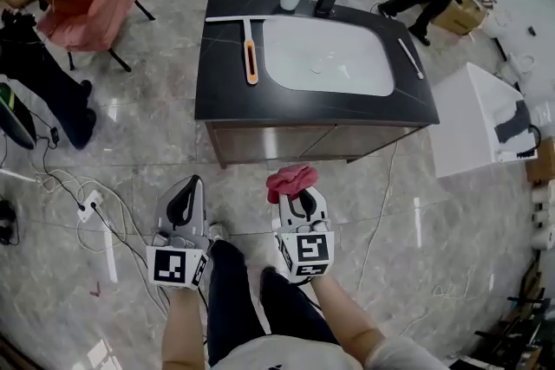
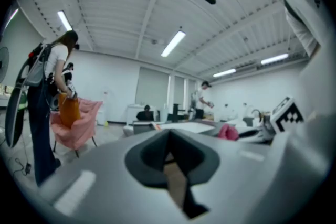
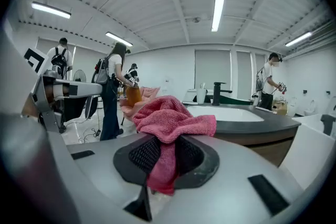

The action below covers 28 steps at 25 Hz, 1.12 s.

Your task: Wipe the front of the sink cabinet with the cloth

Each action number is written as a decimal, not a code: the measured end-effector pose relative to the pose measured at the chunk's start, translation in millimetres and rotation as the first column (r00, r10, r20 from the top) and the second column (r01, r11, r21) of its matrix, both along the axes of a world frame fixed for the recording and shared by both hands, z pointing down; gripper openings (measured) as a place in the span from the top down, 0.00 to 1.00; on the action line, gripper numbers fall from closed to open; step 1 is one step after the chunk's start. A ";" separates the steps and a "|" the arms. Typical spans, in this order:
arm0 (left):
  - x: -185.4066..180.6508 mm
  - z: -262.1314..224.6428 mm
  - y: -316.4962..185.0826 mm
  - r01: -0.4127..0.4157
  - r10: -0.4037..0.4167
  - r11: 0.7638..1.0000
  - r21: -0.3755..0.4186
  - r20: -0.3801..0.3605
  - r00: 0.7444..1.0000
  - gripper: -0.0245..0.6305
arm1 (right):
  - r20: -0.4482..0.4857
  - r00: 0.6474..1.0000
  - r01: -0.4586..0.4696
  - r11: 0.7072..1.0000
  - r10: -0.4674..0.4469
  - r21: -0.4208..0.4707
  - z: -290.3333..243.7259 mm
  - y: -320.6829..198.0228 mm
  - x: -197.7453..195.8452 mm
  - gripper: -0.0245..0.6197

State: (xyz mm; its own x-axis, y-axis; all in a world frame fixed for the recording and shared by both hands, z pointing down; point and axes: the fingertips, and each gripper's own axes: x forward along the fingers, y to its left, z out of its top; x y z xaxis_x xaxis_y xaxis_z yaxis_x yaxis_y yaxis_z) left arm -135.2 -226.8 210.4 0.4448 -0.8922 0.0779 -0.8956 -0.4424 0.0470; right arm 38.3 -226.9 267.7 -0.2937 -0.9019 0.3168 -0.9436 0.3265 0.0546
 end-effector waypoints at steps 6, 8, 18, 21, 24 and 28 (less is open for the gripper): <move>11.6 -50.4 20.7 -0.052 0.052 0.998 0.030 -0.001 0.999 0.96 | 0.012 0.999 -0.030 0.998 0.030 0.058 -65.1 17.1 21.7 0.86; 14.7 -63.7 27.1 -0.065 0.065 0.997 0.041 0.005 0.998 0.96 | 0.016 0.999 -0.036 0.996 0.035 0.077 -84.1 22.4 28.0 0.86; 40.4 -117.2 49.0 -0.116 0.117 0.990 0.084 -0.005 0.993 0.96 | 0.014 0.996 -0.086 0.989 0.085 0.119 -141.1 52.2 68.7 0.86; 48.7 -129.3 56.5 -0.129 0.130 0.987 0.097 -0.004 0.991 0.96 | 0.005 0.995 -0.099 0.985 0.099 0.140 -155.2 63.0 80.5 0.86; 54.6 -143.2 63.1 -0.134 0.135 0.984 0.117 0.001 0.991 0.96 | 0.016 0.994 -0.114 0.981 0.113 0.160 -169.8 72.1 91.2 0.86; 61.2 -156.7 73.5 -0.130 0.132 0.980 0.147 0.000 0.991 0.96 | 0.028 0.991 -0.137 0.973 0.134 0.186 -185.7 83.9 105.5 0.86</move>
